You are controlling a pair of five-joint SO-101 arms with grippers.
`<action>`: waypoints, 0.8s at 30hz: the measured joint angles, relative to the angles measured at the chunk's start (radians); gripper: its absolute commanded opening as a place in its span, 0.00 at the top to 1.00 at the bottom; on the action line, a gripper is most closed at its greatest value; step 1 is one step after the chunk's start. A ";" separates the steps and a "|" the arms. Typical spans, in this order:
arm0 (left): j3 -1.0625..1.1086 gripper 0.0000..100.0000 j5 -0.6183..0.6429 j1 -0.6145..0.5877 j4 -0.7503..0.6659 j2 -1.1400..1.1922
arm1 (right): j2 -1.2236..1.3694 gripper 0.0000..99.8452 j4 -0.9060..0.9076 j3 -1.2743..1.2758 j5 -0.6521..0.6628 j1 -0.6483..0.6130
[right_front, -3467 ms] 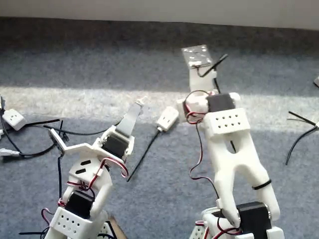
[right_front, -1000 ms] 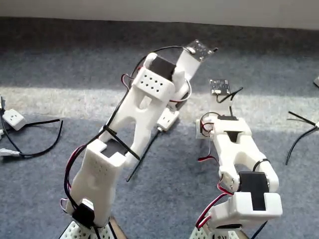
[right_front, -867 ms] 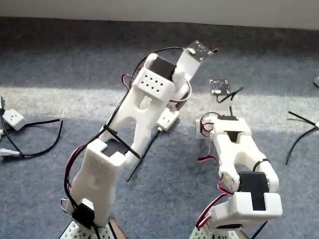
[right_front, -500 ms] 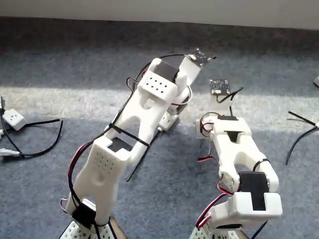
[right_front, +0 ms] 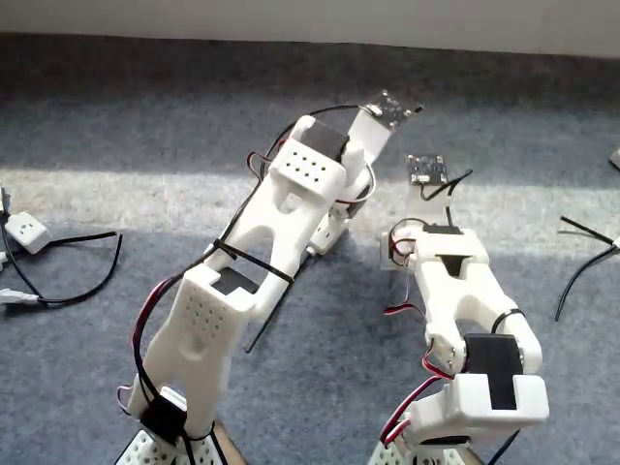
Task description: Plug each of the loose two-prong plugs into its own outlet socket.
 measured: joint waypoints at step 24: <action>0.000 0.99 0.015 0.000 -0.003 0.002 | 0.000 0.99 0.000 0.000 0.000 0.000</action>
